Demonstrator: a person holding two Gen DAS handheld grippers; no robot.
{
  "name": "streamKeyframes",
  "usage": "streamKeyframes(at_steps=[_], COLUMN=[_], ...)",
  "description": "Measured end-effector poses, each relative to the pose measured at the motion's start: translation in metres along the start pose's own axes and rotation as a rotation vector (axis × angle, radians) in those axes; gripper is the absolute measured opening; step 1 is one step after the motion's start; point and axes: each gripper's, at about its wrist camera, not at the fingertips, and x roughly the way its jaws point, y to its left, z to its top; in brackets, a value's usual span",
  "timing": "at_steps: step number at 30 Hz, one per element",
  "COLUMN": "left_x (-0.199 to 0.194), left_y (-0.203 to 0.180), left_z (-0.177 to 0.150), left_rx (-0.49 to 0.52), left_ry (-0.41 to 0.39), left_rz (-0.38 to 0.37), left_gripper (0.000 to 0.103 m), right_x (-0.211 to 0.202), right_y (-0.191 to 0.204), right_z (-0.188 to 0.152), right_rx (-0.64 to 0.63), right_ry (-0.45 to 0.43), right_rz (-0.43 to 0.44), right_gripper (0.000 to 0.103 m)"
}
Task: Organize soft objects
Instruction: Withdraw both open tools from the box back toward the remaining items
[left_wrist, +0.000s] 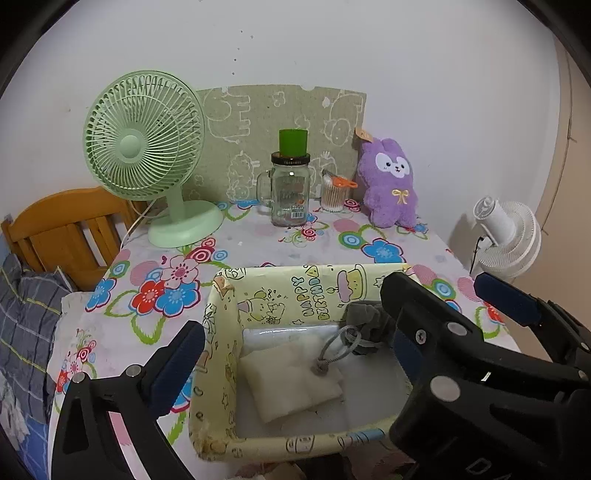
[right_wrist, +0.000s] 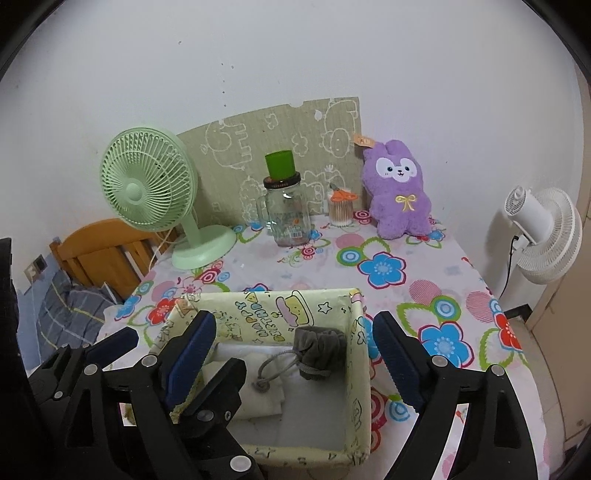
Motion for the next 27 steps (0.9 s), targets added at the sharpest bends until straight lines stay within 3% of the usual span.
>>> streamKeyframes(at_steps=[6, 17, 27], left_x=[-0.02, -0.061, -0.085], left_y=[-0.003, -0.009, -0.014], left_z=[-0.003, -0.015, -0.032], left_rx=[0.0, -0.003, -0.012], left_ry=[-0.032, -0.083, -0.109], left_rz=[0.001, 0.01, 0.014], left_gripper=[0.103, 0.103, 0.103], right_x=[-0.023, -0.065, -0.096], right_y=[0.004, 0.008, 0.011], right_z=[-0.002, -0.008, -0.023], right_rx=[-0.012, -0.03, -0.063], right_ry=[-0.027, -0.089, -0.11], right_rz=[0.003, 0.011, 0.001], right_gripper=[0.089, 0.1, 0.101])
